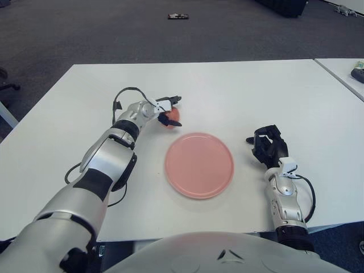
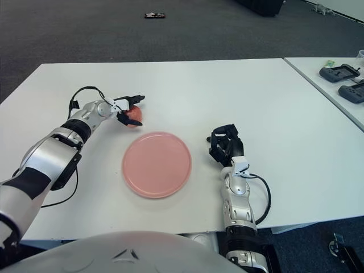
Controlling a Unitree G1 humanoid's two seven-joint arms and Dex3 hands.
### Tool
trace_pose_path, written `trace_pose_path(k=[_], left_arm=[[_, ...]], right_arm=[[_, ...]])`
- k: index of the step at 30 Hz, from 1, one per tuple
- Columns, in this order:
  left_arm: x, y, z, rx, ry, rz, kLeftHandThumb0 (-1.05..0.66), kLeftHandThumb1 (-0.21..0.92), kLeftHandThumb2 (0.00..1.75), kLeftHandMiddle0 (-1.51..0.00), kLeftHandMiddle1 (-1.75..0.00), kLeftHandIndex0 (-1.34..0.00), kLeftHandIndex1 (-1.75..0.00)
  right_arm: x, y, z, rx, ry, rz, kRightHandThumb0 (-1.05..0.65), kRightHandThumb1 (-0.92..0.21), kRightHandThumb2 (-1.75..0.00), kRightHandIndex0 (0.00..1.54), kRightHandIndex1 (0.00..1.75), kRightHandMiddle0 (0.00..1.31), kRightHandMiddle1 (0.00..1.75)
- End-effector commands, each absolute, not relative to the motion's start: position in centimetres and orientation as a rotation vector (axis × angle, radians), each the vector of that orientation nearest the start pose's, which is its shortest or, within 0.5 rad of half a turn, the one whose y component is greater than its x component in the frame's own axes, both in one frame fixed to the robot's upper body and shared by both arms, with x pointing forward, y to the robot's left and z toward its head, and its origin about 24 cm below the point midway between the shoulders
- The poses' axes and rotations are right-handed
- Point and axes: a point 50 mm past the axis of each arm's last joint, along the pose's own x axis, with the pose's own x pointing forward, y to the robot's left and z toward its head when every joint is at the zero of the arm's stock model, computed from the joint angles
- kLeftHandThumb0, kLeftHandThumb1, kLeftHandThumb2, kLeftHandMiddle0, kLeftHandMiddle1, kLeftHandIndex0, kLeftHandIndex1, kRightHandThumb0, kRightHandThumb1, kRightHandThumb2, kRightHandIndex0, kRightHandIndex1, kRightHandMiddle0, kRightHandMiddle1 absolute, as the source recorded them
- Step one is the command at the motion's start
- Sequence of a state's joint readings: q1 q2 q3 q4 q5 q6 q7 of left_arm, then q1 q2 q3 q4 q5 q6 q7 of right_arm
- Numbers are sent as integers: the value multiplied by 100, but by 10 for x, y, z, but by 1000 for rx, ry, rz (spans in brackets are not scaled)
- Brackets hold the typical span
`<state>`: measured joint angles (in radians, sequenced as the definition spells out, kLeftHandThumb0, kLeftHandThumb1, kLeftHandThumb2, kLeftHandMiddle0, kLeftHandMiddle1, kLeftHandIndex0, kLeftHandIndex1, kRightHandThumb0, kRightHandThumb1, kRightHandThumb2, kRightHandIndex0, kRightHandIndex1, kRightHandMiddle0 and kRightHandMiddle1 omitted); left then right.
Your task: Put the apple into the plate.
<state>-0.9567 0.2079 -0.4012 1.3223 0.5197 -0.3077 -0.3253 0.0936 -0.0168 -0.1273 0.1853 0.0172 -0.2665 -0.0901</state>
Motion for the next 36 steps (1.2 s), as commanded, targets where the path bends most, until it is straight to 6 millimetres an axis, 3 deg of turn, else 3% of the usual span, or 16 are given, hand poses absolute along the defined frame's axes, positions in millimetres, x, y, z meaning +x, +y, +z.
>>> trace_pose_path(k=[1, 23, 36], left_arm=[[374, 112, 45, 1052, 230, -769, -96, 69, 36, 0, 0, 0, 0], [362, 93, 28, 1062, 256, -845, -97, 70, 37, 0, 0, 0, 0], [359, 94, 21, 1138, 260, -847, -89, 49, 63, 0, 0, 0, 0]], right_arm=[[225, -194, 7, -4, -8, -257, -37, -73, -79, 51, 124, 30, 175], [222, -195, 7, -2, -15, -257, -37, -74, -78, 51, 123, 29, 175], [221, -196, 9, 3, -36, -258, -37, -76, -75, 50, 123, 28, 175]])
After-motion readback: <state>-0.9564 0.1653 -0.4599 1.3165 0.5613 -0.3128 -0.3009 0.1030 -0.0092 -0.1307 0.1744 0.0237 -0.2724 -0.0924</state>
